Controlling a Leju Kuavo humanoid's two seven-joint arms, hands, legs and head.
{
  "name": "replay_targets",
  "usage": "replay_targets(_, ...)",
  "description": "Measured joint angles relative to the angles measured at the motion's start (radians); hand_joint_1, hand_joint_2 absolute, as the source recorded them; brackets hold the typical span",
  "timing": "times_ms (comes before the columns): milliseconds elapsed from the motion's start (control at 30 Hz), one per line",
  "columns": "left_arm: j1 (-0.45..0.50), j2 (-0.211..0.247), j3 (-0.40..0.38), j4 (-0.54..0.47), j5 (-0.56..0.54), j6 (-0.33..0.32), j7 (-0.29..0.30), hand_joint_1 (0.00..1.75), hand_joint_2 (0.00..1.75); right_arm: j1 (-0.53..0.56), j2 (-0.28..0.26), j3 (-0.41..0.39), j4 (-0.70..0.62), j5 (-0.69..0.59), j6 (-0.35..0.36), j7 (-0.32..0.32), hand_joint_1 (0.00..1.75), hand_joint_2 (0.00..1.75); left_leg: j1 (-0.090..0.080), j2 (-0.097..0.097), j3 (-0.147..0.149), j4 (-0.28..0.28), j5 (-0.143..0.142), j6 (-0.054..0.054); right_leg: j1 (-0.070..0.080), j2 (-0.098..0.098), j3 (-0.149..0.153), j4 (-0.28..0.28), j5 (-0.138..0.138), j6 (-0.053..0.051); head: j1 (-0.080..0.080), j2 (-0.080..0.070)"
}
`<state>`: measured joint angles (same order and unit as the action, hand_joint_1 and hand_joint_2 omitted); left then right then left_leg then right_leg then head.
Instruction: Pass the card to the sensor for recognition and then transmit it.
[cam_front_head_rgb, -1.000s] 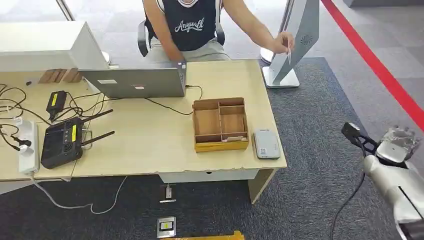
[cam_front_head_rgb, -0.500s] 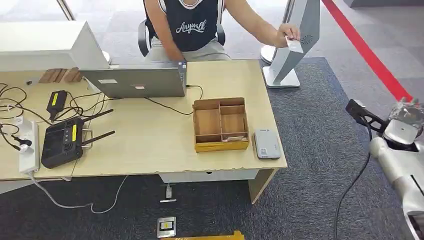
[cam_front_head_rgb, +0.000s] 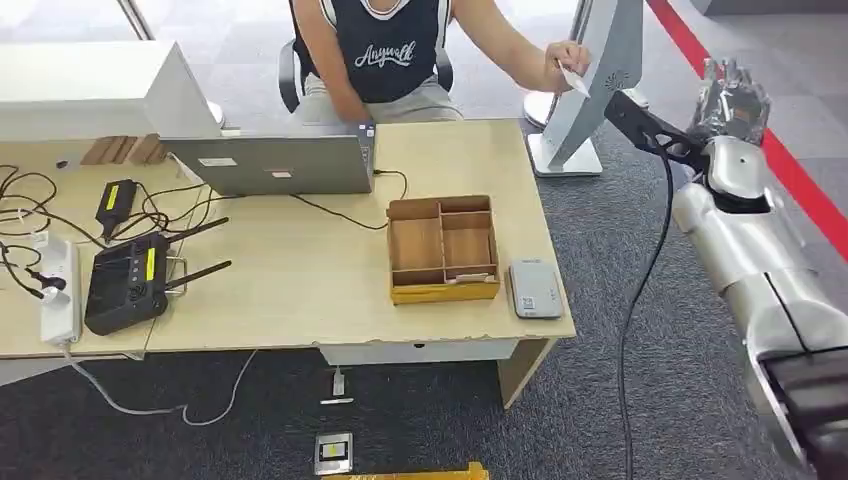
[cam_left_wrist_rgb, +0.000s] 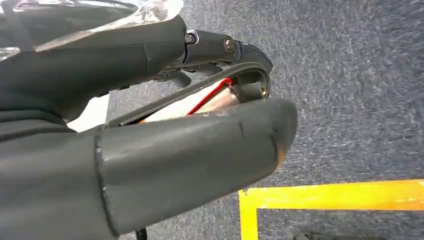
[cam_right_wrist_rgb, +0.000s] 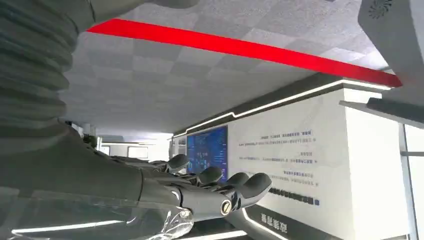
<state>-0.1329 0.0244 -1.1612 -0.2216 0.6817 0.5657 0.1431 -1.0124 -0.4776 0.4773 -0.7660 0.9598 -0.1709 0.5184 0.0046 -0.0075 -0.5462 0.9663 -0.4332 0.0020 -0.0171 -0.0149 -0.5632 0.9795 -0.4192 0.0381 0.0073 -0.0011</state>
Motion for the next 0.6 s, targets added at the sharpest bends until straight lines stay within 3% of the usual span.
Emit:
replay_targets(100, 0.0, 0.0, 0.0, 0.0, 0.0, 0.0, 0.0, 0.0, 0.0, -0.009, 0.017, 0.016, 0.0, -0.007, -0.007, -0.005, 0.0, 1.75, 0.0, 0.001, 0.0, 0.0, 0.0, 0.0, 0.0, 0.0, 0.0, 0.0, 0.0, 0.0, 0.0, 0.0)
replay_targets(233, 0.001, 0.001, -0.002, 0.0, -0.013, -0.001, -0.01, 0.0, 0.0, -0.03, 0.051, 0.045, 0.004, -0.012, -0.008, -0.068, 0.0, 1.75, 0.0, 0.003, -0.001, 0.0, 0.0, 0.0, -0.001, 0.002, -0.002, 0.0, 0.0, 0.0, 0.0, 0.0)
replay_targets(600, -0.004, 0.015, -0.028, 0.0, -0.061, -0.031, -0.056, 0.0, 0.0, -0.107, 0.208, 0.197, 0.055, 0.056, -0.009, -0.129, 0.0, 1.75, 0.001, 0.002, -0.001, 0.0, 0.001, -0.001, 0.001, 0.002, -0.003, 0.001, 0.0, -0.001, -0.001, 0.0)
